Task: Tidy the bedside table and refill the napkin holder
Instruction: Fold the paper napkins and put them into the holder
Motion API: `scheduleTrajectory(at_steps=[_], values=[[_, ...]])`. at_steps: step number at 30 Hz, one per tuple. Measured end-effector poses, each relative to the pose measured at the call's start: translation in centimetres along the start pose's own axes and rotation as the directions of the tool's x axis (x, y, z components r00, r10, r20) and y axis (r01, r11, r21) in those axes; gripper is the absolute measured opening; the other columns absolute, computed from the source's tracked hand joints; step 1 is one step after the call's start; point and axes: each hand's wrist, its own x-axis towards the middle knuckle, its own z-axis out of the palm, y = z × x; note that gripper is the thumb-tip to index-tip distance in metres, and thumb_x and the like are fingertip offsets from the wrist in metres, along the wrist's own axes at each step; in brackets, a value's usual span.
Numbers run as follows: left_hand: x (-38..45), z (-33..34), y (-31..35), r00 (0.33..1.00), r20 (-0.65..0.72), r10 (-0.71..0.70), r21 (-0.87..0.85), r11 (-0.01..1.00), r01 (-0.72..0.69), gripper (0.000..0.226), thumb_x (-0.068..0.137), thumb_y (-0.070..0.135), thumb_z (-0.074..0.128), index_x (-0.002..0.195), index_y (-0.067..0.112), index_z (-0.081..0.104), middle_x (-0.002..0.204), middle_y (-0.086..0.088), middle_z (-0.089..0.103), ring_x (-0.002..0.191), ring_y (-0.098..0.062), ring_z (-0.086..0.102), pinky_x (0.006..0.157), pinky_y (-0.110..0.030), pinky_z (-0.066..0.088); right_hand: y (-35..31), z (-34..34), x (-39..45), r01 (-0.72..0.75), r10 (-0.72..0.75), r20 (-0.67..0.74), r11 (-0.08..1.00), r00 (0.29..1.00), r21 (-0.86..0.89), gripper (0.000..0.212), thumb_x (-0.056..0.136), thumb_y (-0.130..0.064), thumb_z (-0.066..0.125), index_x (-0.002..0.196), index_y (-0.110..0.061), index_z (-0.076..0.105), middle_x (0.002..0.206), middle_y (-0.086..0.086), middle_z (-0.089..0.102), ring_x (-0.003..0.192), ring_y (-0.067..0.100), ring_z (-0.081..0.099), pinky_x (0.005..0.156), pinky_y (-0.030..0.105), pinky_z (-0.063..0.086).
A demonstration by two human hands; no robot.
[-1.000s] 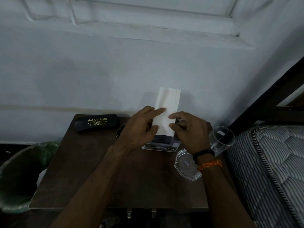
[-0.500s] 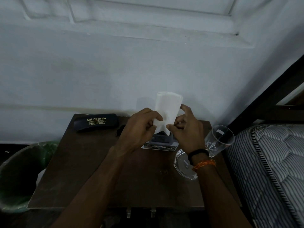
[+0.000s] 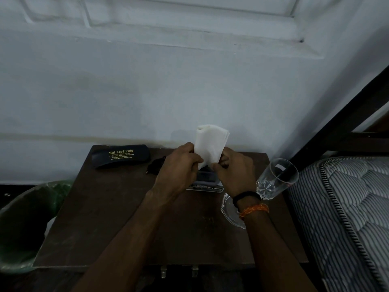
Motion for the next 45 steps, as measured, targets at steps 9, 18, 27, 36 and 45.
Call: scheduleTrajectory(at_steps=[9,18,27,36,45], values=[[-0.1,0.4,0.1,1.000,-0.028,0.013,0.127,0.992,-0.009,0.016,0.064,0.007,0.065,0.074,0.012,0.077,0.074,-0.007,0.068,0.064,-0.028,0.058,0.058,-0.025,0.035,-0.1,0.9,-0.3,-0.047,0.046,-0.019,0.995,0.999,-0.092,0.010,0.078,-0.014,0.071,0.086,-0.010,0.068,0.084,0.009,0.072,0.082,0.027,0.067,0.071,0.030,0.050],[0.0,1.1,0.1,0.998,-0.067,0.017,0.136,0.991,-0.007,0.016,0.061,0.005,0.060,0.068,0.012,0.074,0.073,-0.008,0.067,0.069,-0.030,0.057,0.060,-0.029,0.041,-0.3,0.7,-0.2,-0.095,0.094,-0.046,0.995,0.995,-0.024,0.009,0.072,-0.013,0.072,0.071,-0.013,0.063,0.073,0.007,0.069,0.071,0.025,0.063,0.061,0.024,0.039],[-0.1,2.1,0.2,0.997,-0.039,-0.065,0.151,0.986,0.070,0.021,0.059,-0.002,0.069,0.074,0.010,0.076,0.086,-0.012,0.072,0.080,-0.036,0.059,0.064,-0.038,0.050,-0.1,0.8,-0.2,-0.056,0.058,-0.025,0.997,0.998,0.059,0.015,0.080,-0.028,0.072,0.091,-0.020,0.067,0.078,-0.004,0.069,0.072,0.013,0.063,0.064,0.026,0.049],[-0.2,0.2,-0.5,0.993,-0.104,-0.046,-0.145,0.989,0.031,0.008,0.065,0.011,0.064,0.070,0.015,0.059,0.102,-0.002,0.051,0.090,-0.020,0.048,0.063,-0.032,0.043,0.0,0.8,-0.1,-0.032,0.033,-0.031,0.999,0.999,0.037,0.011,0.078,-0.024,0.067,0.088,-0.017,0.066,0.078,0.000,0.069,0.074,0.018,0.063,0.062,0.024,0.043],[0.3,-1.2,-0.7,0.973,-0.181,-0.143,-0.364,0.929,0.069,0.026,0.086,0.015,0.069,0.084,0.010,0.044,0.073,-0.003,0.061,0.067,-0.015,0.062,0.059,-0.040,0.053,-0.5,-0.4,0.2,0.018,0.030,-0.240,0.981,0.970,0.195,0.014,0.088,-0.027,0.069,0.093,-0.014,0.069,0.084,0.002,0.073,0.074,0.015,0.067,0.067,0.033,0.058]])
